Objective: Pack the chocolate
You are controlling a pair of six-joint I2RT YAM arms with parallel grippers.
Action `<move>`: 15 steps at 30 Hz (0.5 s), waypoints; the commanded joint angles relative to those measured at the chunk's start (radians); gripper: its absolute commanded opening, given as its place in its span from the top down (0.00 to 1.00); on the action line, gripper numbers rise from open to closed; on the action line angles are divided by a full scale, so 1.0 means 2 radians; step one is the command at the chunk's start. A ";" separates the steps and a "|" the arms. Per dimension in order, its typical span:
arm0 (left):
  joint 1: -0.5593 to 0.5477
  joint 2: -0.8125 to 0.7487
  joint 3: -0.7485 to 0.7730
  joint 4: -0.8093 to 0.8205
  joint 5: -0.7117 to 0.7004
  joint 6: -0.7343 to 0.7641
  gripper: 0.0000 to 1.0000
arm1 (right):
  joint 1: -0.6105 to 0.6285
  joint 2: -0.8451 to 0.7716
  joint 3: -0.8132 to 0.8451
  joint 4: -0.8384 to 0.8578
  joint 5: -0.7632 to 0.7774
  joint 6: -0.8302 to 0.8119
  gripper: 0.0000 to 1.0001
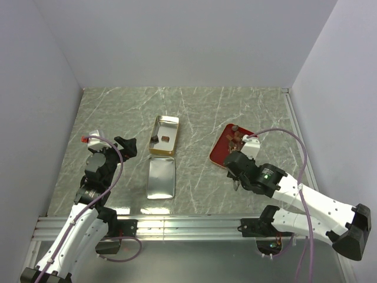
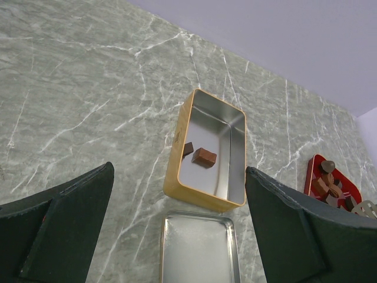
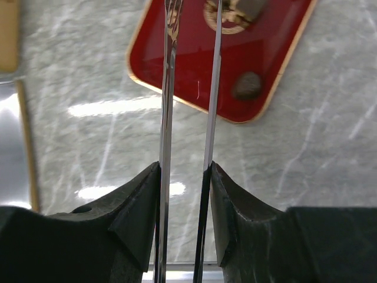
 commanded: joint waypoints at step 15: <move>-0.001 -0.002 0.005 0.012 0.009 -0.004 0.01 | -0.078 -0.032 -0.046 0.029 -0.011 -0.023 0.52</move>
